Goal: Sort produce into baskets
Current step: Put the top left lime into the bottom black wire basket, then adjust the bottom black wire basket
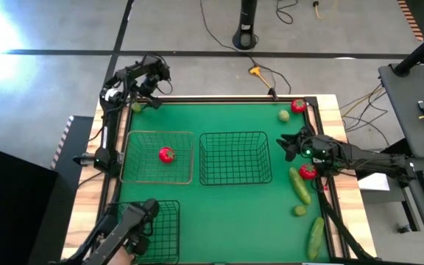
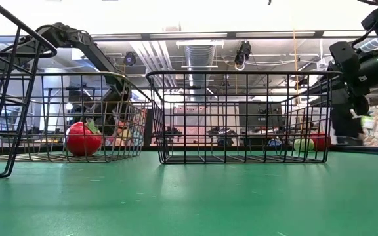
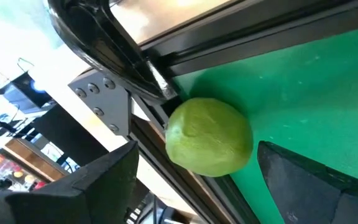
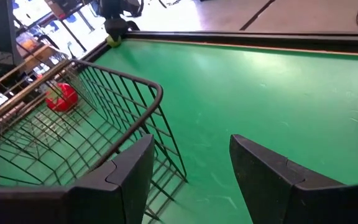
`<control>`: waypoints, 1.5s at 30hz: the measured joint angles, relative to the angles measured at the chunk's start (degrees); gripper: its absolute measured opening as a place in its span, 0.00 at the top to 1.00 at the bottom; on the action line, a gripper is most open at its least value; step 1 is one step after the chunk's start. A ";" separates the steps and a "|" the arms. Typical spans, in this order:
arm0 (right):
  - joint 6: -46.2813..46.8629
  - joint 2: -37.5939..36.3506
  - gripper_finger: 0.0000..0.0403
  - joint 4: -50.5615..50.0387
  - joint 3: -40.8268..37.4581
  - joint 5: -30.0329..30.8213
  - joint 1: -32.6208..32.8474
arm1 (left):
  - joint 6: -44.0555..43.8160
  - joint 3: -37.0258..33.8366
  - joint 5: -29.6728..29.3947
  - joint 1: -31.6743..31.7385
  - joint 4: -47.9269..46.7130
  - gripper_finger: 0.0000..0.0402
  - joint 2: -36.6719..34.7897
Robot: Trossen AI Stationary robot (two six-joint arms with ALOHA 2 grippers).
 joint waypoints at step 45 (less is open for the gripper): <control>-1.51 0.00 0.50 -0.58 0.00 0.07 0.00 | -3.99 -7.65 17.80 -1.80 -1.08 1.00 -14.32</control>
